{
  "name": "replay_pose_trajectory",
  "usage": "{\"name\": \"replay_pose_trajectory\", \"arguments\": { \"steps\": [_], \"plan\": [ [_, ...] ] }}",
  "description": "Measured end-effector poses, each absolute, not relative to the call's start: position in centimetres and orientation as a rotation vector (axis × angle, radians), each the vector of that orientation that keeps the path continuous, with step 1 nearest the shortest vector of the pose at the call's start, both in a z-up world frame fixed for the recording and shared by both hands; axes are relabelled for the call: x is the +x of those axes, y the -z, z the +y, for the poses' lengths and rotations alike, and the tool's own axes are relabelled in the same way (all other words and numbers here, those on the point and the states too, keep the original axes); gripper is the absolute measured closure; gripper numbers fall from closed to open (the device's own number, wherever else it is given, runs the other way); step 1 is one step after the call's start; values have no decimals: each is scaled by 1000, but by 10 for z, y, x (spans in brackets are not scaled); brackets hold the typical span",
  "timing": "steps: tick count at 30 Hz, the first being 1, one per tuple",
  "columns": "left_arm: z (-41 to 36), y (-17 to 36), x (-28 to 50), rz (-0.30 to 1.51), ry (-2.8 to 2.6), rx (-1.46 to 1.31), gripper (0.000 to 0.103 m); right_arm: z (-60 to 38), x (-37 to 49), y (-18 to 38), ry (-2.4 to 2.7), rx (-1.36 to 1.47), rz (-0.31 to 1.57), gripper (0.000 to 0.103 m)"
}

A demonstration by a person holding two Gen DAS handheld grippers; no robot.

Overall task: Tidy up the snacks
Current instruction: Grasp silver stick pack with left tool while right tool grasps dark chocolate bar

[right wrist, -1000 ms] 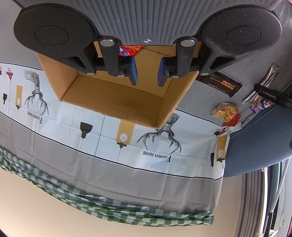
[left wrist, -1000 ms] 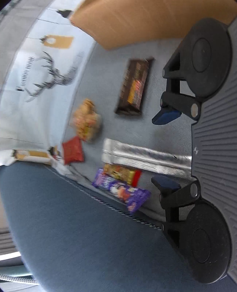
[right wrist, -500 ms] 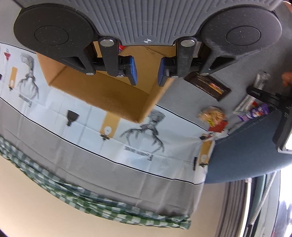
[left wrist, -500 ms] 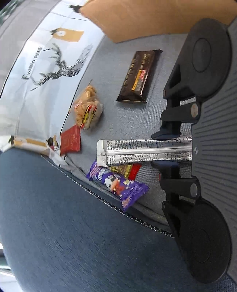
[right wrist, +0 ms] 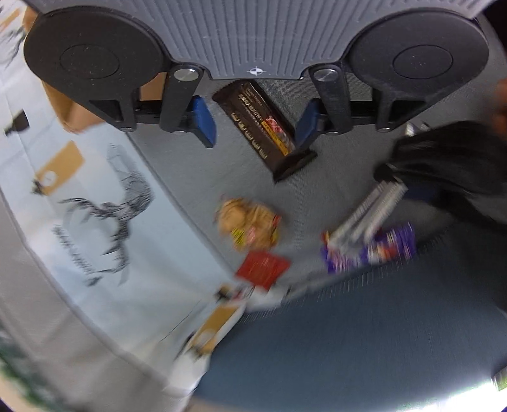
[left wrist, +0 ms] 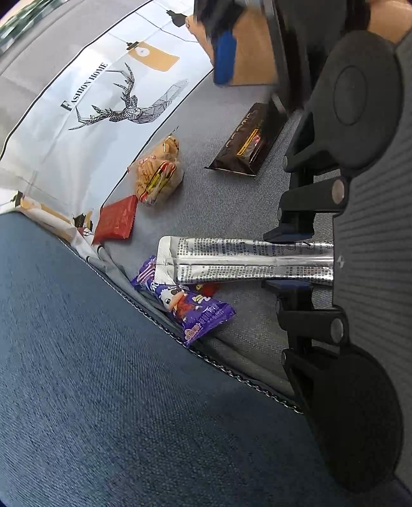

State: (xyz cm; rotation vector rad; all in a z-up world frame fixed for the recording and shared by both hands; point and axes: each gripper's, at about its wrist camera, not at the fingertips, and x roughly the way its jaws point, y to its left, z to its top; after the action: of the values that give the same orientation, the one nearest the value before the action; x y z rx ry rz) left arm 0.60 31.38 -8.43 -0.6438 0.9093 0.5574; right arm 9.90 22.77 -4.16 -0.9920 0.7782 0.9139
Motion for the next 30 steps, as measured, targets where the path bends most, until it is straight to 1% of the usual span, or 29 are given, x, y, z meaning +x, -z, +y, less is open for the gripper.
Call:
{"name": "replay_pose_trajectory", "arguments": {
  "steps": [4,5,8,11,13,14,16,18,24,26,30],
  "plan": [
    [316,84,7,918,-554,-661,77,248,105,78,-929,-1187,816,29],
    [317,84,7,918,-554,-670,77,250,107,83,-941,-1199,833,25],
    [319,85,7,919,-553,-682,77,252,120,86,-968,-1171,871,17],
    [321,85,7,920,-549,-699,77,251,135,85,-987,-1088,949,18],
    [322,85,7,920,-547,-706,77,248,139,84,-1019,-1048,987,27],
    [323,85,7,920,-546,-713,77,247,141,84,-1033,-1021,1010,35],
    [324,85,6,919,-545,-727,77,245,145,81,-1044,-986,1037,41],
    [324,85,6,921,-543,-729,77,243,146,81,-1053,-959,1059,53],
    [325,84,4,924,-538,-752,77,233,141,77,-964,-866,1111,66],
    [324,84,3,926,-537,-753,77,225,139,73,-870,-815,1117,68],
    [320,83,3,931,-531,-754,77,196,134,71,-657,-630,1187,68]
  ]
}}
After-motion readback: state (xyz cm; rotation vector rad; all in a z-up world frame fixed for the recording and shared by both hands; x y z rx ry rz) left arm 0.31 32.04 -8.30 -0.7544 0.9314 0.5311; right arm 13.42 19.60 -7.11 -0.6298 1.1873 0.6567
